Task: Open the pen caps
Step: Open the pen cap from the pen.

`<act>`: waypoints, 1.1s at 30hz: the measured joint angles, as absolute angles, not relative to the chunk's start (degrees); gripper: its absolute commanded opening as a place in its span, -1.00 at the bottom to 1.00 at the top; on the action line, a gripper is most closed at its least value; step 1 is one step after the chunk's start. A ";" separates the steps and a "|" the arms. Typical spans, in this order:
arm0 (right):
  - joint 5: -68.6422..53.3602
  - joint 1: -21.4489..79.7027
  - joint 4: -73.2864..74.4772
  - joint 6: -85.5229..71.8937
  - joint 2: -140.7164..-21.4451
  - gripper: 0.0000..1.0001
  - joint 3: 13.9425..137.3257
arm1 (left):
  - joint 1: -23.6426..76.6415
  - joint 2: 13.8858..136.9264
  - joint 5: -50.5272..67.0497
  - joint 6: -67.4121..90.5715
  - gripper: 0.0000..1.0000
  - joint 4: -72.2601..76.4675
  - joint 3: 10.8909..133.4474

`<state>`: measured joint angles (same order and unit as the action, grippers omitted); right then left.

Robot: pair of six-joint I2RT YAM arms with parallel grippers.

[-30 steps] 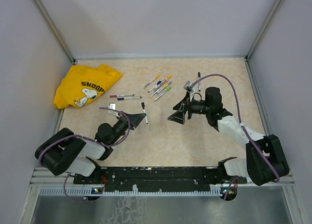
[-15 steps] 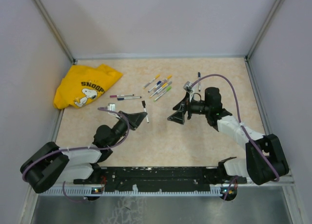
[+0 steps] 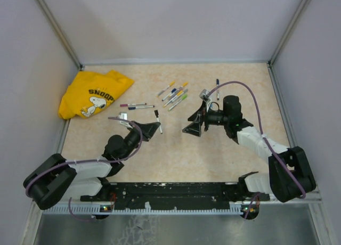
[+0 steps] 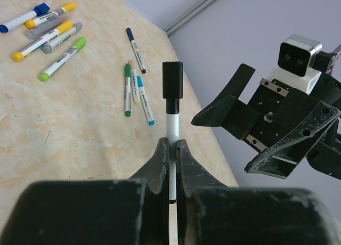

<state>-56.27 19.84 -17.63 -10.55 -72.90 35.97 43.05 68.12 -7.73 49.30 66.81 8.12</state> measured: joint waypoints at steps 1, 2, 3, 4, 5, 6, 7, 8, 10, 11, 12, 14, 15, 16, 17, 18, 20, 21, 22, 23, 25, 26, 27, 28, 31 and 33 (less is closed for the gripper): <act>-56.29 19.99 -17.67 -10.68 -72.90 0.85 35.97 | 43.05 68.38 -7.73 49.50 -1.00 66.76 8.36; -56.31 20.10 -17.78 -10.74 -72.90 0.85 35.97 | 43.05 68.69 -7.73 49.74 -1.00 66.74 8.60; -56.36 20.16 -17.87 -10.81 -72.90 0.85 35.97 | 43.05 68.95 -7.70 49.93 -1.00 66.76 8.78; -56.42 20.25 -18.00 -10.96 -72.93 0.85 35.97 | 43.05 69.28 -7.68 50.19 -1.00 66.76 8.88; -56.45 20.27 -18.09 -11.16 -72.93 0.85 35.97 | 43.05 69.58 -7.64 50.39 -1.00 66.78 8.93; -56.45 20.36 -18.15 -11.25 -72.93 0.85 35.97 | 43.07 70.02 -7.49 50.70 -1.00 66.83 8.95; -56.45 20.43 -18.24 -11.40 -72.93 0.85 35.97 | 43.13 70.48 -7.44 50.96 -1.00 66.87 8.99; -56.47 20.51 -18.39 -11.62 -72.93 0.85 35.97 | 43.22 70.89 -7.33 51.20 -1.00 66.87 9.04; -56.47 20.53 -18.57 -11.81 -72.93 0.85 35.97 | 43.42 71.64 -7.05 51.53 -1.00 67.18 9.13; -56.45 20.56 -18.61 -11.90 -72.93 0.85 35.97 | 43.42 71.92 -6.94 51.64 -1.00 67.37 9.17; -56.45 20.58 -18.65 -12.05 -72.93 0.85 35.97 | 43.44 72.12 -6.83 51.72 -1.00 67.57 9.23; -56.45 20.64 -18.79 -12.16 -72.95 0.85 35.97 | 43.55 72.38 -6.63 51.90 -1.00 67.96 9.43; -56.45 20.64 -18.85 -12.21 -72.95 0.85 35.97 | 43.64 72.42 -6.55 52.03 -1.00 68.18 9.52; -56.45 20.69 -18.87 -12.23 -72.95 0.85 35.97 | 43.70 72.44 -6.48 52.07 -1.00 68.31 9.54; -56.45 20.73 -18.87 -12.23 -72.95 0.85 35.97 | 43.72 72.51 -6.42 52.18 -1.00 68.49 9.56; -56.45 20.86 -18.87 -12.23 -72.97 0.85 35.97 | 43.75 72.62 -6.39 52.29 -1.00 68.60 9.58; -56.47 21.02 -18.90 -12.23 -73.12 0.85 35.97 | 43.75 72.86 -6.35 52.49 -1.00 68.60 9.58; -56.47 21.02 -18.90 -12.23 -73.25 0.85 35.97 | 43.75 72.99 -6.35 52.60 -1.00 68.62 9.58; -56.45 21.06 -18.87 -12.23 -73.36 0.85 35.97 | 43.75 73.10 -6.35 52.71 -1.00 68.66 9.61; -56.45 21.06 -18.87 -12.23 -73.45 0.85 35.97 | 43.75 73.19 -6.35 52.73 -1.00 68.71 9.58; -56.45 21.12 -18.87 -12.23 -73.56 0.85 35.97 | 43.75 73.38 -6.35 52.84 -1.00 69.04 9.58; -56.45 21.17 -18.87 -12.25 -73.58 0.85 35.97 | 43.77 73.41 -6.35 52.90 -1.00 69.14 9.58; -56.45 21.21 -18.90 -12.23 -73.58 0.85 35.97 | 43.77 73.41 -6.35 52.95 -1.00 69.23 9.58; -56.42 21.23 -18.90 -12.23 -73.58 0.85 35.97 | 43.79 73.41 -6.35 52.95 -1.00 69.41 9.58; -56.40 21.26 -18.90 -12.23 -73.58 0.85 35.97 | 43.79 73.41 -6.35 53.12 -1.00 69.58 9.58; -56.40 21.26 -18.87 -12.23 -73.58 0.85 35.97 | 43.79 73.41 -6.35 53.19 -1.00 69.76 9.58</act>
<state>-56.40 21.26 -18.87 -12.23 -73.58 35.97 43.79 73.41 -6.35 53.19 69.76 9.58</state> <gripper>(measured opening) 0.926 0.021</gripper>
